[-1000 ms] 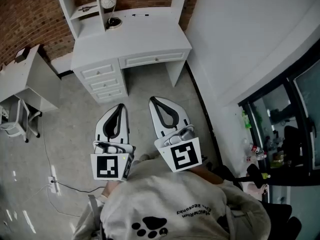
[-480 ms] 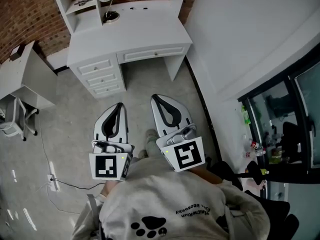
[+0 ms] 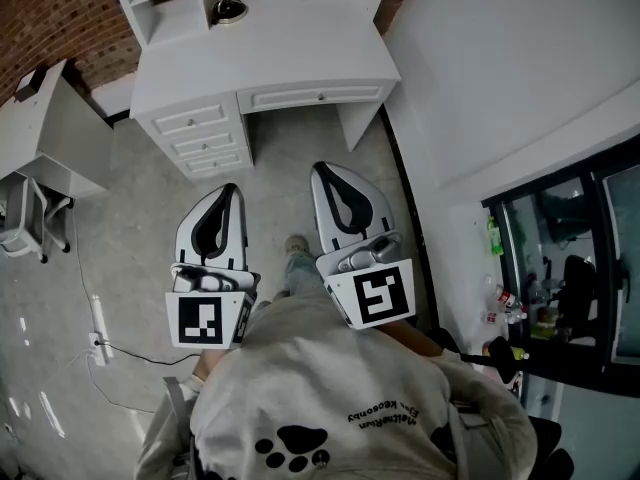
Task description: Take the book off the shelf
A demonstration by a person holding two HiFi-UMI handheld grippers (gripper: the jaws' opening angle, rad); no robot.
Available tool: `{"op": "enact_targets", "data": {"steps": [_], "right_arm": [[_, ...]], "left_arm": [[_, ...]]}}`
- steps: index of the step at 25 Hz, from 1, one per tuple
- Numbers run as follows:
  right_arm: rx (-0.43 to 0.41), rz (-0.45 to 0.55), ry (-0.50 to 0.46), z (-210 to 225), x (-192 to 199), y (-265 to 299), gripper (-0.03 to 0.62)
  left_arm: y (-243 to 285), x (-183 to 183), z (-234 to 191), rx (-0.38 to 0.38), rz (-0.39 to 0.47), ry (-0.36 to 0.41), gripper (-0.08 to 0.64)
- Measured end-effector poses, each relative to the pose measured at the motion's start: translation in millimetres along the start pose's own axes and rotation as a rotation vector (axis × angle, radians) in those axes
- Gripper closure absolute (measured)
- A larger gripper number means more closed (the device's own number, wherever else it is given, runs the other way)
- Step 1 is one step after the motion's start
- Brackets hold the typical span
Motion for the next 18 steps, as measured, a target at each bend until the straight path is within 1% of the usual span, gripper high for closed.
{"op": "enact_targets", "data": {"steps": [2, 4, 9, 13, 15, 18], "right_arm": [[-0.019, 0.017, -0.001, 9.6, 2.7, 21.8, 0.575], [-0.043, 0.018, 0.019, 18.9, 3.5, 43.2, 0.575], [-0.085, 0.032, 0.037, 50.6, 4.5, 87.6, 0.575], [-0.112, 0.037, 0.044, 75.1, 14.0, 117.2, 0.575], [-0.127, 0.045, 0.037, 85.0, 18.5, 130.0, 0.575], [-0.154, 0.055, 0.047, 96.3, 22.4, 147.3, 0.575]], "left_arm": [[18.8, 0.3, -8.8, -0.013, 0.0, 0.0, 0.551], [38.5, -1.9, -16.8, -0.027, 0.011, 0.002, 0.551], [86.9, -12.6, -26.4, -0.029, 0.072, 0.005, 0.551], [117.8, -7.9, -32.4, -0.053, 0.056, 0.006, 0.551], [131.1, -7.6, -35.8, -0.067, 0.065, 0.008, 0.551], [148.2, -5.0, -41.0, -0.097, 0.071, 0.033, 0.551]]}}
Point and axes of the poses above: the fingertips, and each gripper's own axes: y forward along the fingers, z to its right, x out of its underside, the point moved 8 cm from there along -y, backward along the fingers, and after that the axes turned 1 degree about -x, right-handed, at the moved point
